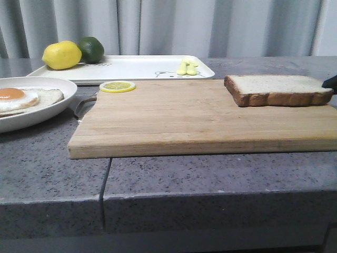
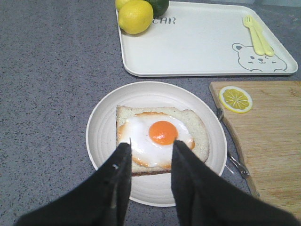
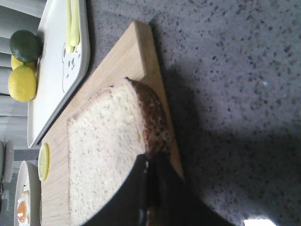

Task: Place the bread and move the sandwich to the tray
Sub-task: 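Grasp the white bread slice edge with the right gripper, then lift the bread with the right gripper and carry it over the egg toast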

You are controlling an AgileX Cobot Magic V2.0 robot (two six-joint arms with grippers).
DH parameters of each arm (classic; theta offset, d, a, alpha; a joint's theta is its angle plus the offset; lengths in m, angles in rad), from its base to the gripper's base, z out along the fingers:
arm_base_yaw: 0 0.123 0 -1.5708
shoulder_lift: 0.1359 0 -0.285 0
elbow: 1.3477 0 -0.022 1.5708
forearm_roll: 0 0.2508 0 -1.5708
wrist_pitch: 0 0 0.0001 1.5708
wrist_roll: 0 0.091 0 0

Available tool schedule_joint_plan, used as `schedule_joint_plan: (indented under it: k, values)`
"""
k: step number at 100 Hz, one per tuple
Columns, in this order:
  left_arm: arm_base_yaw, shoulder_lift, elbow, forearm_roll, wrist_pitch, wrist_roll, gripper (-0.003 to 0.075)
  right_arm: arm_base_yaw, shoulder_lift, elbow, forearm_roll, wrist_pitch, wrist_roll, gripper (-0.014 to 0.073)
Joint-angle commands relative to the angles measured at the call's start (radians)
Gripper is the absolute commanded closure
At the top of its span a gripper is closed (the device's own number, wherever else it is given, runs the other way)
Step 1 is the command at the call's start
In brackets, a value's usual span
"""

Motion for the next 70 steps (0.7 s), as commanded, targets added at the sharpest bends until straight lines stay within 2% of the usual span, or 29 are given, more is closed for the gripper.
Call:
schedule_joint_plan:
  k: [1, 23, 46, 58, 70]
  values:
    - [-0.006, 0.006, -0.034, -0.015, -0.065, -0.002, 0.0535, 0.002, -0.046, -0.001, -0.007, 0.01, 0.004, 0.0654]
    - [-0.006, 0.006, -0.034, -0.015, -0.065, -0.002, 0.0535, 0.002, -0.154, -0.051, 0.034, 0.057, 0.022, 0.0654]
    - [-0.006, 0.006, -0.034, -0.015, -0.065, -0.002, 0.0535, 0.002, -0.274, -0.135, 0.06, 0.07, 0.103, 0.0654]
    - [-0.006, 0.006, -0.034, -0.015, -0.065, -0.002, 0.0535, 0.007, -0.313, -0.166, 0.128, 0.087, 0.133, 0.0654]
    - [-0.006, 0.006, -0.034, -0.015, -0.065, -0.002, 0.0535, 0.067, -0.327, -0.178, 0.183, 0.065, 0.148, 0.0654]
